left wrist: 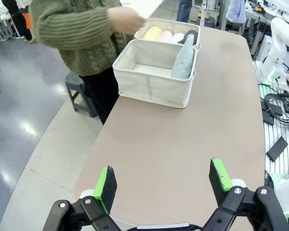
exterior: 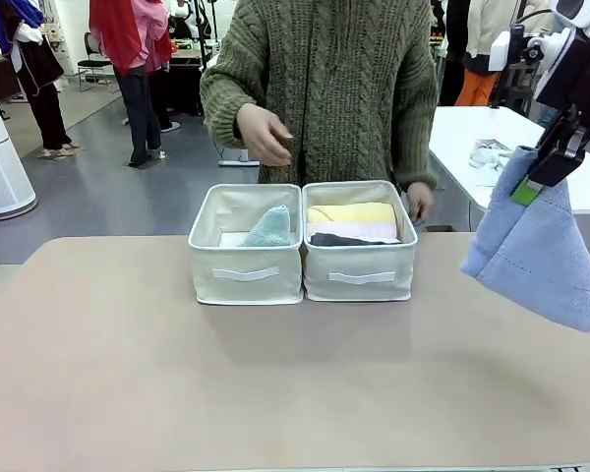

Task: Sort the towels based on their folding style.
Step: Pick up another triangle-folded towel from the table and place it in the left Fabric basket.

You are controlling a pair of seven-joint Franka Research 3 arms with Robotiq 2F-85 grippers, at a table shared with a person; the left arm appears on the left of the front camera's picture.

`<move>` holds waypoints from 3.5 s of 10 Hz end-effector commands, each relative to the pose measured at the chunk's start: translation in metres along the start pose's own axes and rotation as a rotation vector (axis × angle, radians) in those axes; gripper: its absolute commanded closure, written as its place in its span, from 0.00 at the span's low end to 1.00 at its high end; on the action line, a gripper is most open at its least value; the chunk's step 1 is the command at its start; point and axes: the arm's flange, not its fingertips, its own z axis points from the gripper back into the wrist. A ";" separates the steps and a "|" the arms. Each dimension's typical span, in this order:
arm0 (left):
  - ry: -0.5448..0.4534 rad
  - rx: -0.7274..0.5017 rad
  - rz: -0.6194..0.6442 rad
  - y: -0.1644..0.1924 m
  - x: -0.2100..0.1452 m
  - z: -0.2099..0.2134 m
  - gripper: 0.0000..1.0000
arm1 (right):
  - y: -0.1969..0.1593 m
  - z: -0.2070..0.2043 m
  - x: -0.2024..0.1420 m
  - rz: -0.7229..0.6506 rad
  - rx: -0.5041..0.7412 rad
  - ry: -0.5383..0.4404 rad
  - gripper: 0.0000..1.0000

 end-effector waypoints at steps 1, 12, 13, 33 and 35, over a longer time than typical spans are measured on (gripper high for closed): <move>0.002 0.005 0.001 -0.002 0.000 0.001 0.00 | 0.007 0.022 0.061 0.090 -0.047 -0.004 0.82; 0.002 0.005 0.001 -0.002 0.000 0.001 0.00 | 0.017 -0.040 0.349 0.365 -0.191 -0.085 0.82; 0.002 0.005 0.001 -0.002 0.000 0.001 0.00 | 0.017 -0.040 0.349 0.365 -0.191 -0.085 0.82; 0.002 0.005 0.001 -0.002 0.000 0.001 0.00 | -0.065 -0.106 0.474 0.611 0.073 -0.122 0.82; 0.002 0.005 0.001 -0.002 0.000 0.001 0.00 | -0.064 -0.120 0.480 0.587 0.072 -0.166 0.82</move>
